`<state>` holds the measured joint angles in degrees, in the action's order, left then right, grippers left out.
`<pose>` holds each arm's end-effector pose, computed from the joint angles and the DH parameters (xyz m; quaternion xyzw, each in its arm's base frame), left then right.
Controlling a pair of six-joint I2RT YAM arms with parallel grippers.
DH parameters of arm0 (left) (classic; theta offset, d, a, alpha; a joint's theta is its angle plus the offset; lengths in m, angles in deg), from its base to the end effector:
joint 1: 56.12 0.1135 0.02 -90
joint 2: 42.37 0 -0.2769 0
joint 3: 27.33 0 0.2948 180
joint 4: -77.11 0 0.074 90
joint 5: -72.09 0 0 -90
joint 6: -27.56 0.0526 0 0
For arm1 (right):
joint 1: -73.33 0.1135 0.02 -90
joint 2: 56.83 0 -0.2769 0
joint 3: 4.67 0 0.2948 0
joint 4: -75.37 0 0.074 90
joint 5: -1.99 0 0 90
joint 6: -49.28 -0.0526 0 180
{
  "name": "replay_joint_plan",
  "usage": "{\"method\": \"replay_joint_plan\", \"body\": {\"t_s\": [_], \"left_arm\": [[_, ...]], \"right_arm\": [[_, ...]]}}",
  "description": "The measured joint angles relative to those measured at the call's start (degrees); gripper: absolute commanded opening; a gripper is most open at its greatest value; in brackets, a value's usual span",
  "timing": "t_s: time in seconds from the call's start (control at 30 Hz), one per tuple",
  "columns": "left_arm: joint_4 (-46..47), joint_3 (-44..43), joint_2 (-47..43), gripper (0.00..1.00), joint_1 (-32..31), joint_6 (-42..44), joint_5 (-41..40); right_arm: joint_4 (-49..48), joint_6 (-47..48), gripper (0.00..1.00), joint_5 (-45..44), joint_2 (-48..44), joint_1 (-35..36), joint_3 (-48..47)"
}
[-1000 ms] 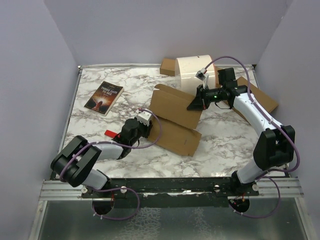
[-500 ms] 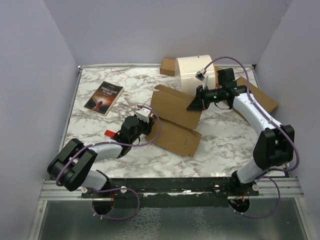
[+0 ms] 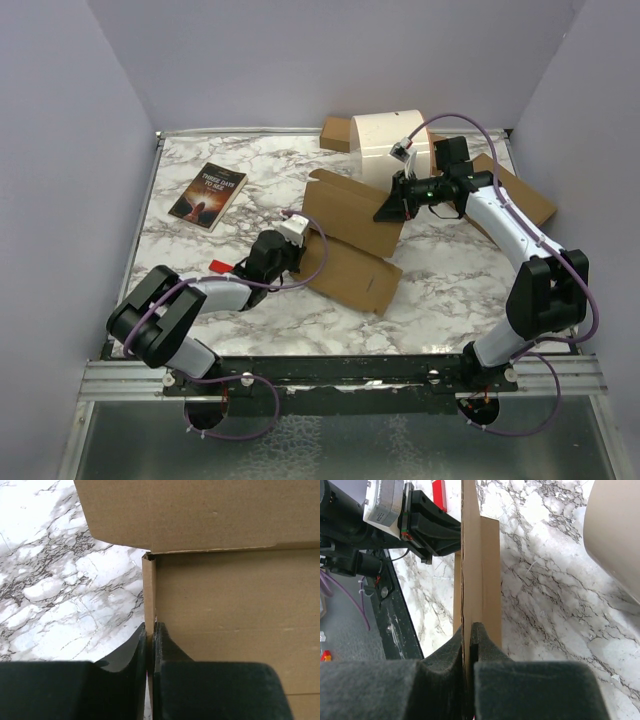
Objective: Fold the paper box
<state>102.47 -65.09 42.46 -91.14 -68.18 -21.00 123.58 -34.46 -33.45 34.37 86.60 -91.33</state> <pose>0.2583 -0.1775 0.1266 0.1945 0.8043 -0.1745 0.5337 0.3629 0.1296 0.2838 -0.2871 0.8052 0.4509 0.2568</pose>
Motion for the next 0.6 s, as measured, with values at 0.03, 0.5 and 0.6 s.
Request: {"method": "replay_joint_plan", "body": {"t_s": [0.03,0.5,0.6], "left_arm": [[-0.13,-0.13,0.04,0.0,0.02,0.02,0.04],[-2.91,-0.98,-0.7,0.4,0.02,-0.22,0.0],[-4.55,-1.53,-2.1,0.43,0.07,-0.42,0.0]], "right_arm": [[-0.04,0.0,0.01,-0.07,0.0,0.0,0.0],[0.0,0.04,0.01,-0.13,0.15,0.04,0.0],[0.02,0.04,0.01,-0.13,0.17,0.04,0.0]]}}
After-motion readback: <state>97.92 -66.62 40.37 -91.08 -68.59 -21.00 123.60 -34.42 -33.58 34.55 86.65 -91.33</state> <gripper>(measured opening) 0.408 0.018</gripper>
